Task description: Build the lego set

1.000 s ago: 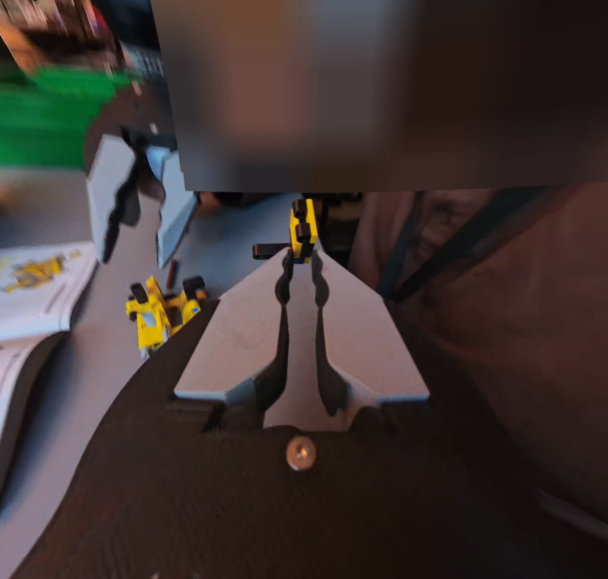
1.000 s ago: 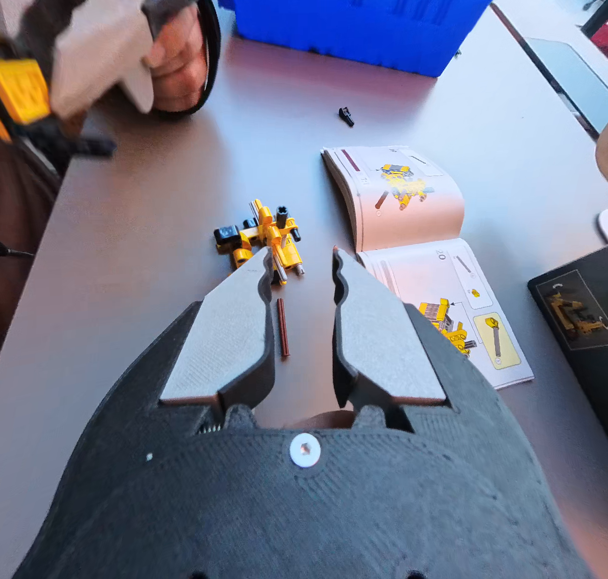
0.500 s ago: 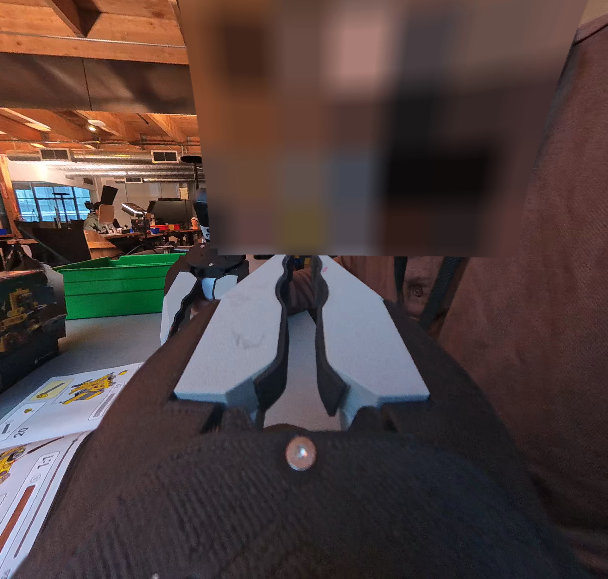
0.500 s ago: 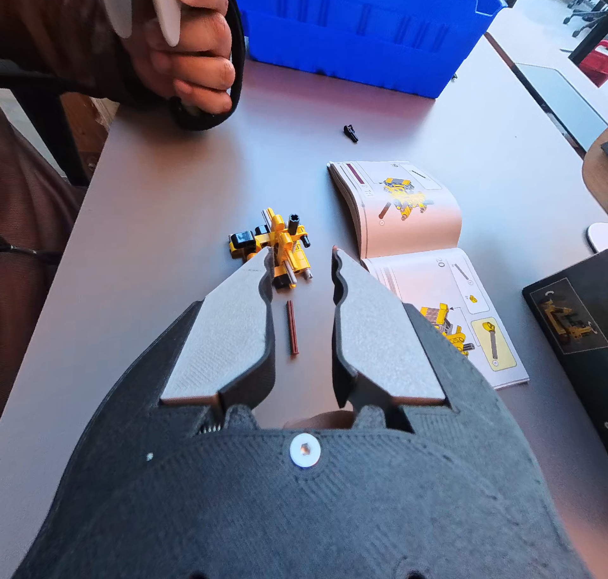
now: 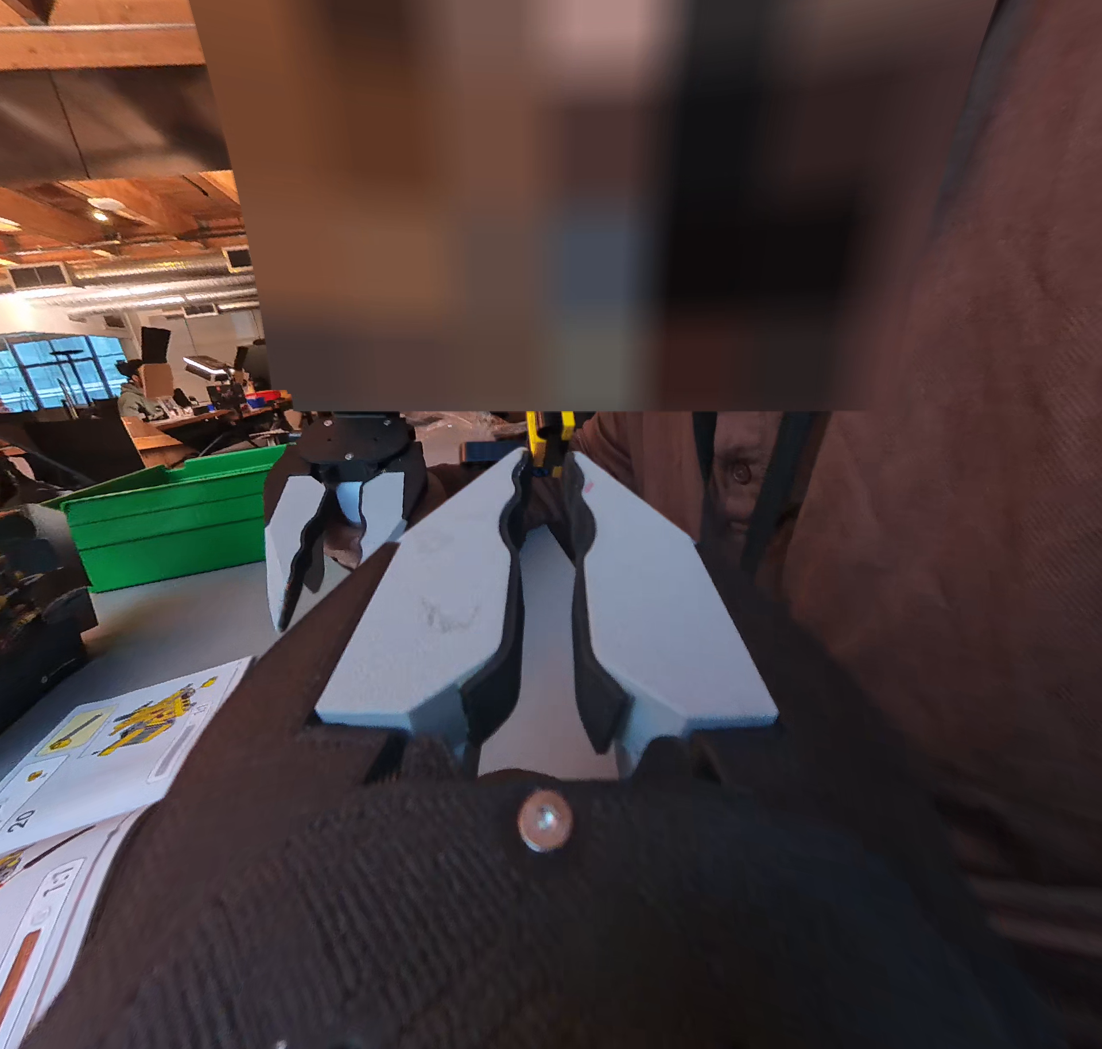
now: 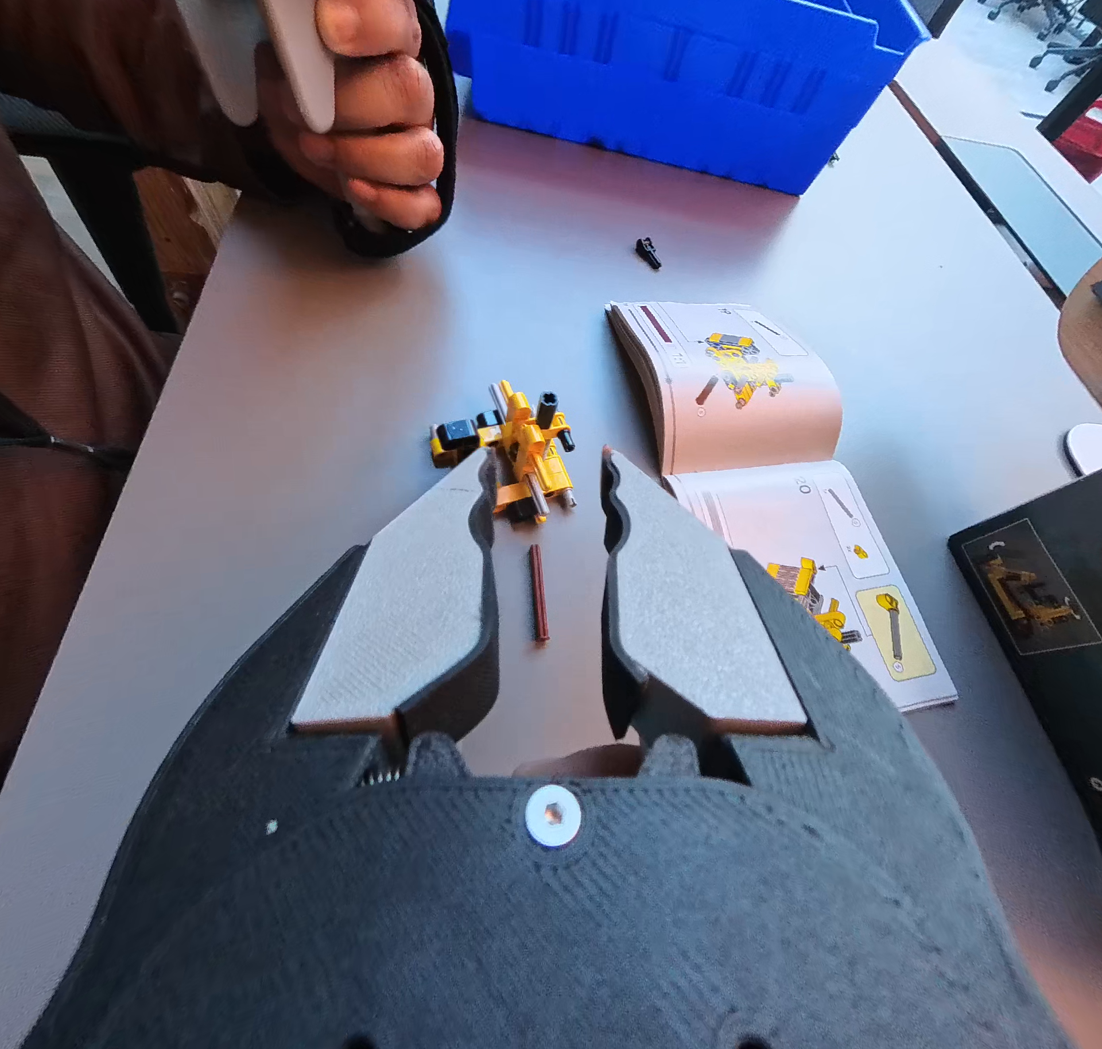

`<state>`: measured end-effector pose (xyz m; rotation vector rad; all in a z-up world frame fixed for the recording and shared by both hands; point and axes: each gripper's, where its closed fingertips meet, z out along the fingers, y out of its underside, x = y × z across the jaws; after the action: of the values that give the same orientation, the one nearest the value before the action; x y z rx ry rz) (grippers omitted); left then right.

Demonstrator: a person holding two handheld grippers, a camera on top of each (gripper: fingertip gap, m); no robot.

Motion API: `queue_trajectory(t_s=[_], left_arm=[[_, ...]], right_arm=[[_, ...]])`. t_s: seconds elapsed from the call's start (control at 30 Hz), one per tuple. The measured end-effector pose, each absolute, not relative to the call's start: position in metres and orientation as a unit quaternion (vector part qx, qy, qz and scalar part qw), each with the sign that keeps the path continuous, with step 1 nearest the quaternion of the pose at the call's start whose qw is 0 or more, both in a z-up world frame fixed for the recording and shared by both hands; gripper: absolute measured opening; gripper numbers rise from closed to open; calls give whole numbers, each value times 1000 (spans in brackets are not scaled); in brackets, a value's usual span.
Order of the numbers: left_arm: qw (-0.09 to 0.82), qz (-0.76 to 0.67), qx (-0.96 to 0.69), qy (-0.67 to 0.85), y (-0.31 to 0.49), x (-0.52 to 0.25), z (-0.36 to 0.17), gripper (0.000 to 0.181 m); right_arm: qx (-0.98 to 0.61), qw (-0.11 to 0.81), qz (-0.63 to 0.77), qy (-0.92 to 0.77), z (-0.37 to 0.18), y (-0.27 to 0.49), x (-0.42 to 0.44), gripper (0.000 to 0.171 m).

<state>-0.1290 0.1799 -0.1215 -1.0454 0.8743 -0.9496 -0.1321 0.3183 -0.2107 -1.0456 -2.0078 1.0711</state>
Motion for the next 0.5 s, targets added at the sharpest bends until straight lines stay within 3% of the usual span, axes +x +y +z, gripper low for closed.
queue_trajectory(t_s=[0.3, 0.5], left_arm=[[627, -390, -552, 387, 201, -112, -145, 7], [485, -281, -745, 361, 236, -95, -207, 8]], right_arm=[[-399, 314, 385, -771, -216, 329, -124, 32], [-411, 296, 385, -772, -223, 344, -115, 30]])
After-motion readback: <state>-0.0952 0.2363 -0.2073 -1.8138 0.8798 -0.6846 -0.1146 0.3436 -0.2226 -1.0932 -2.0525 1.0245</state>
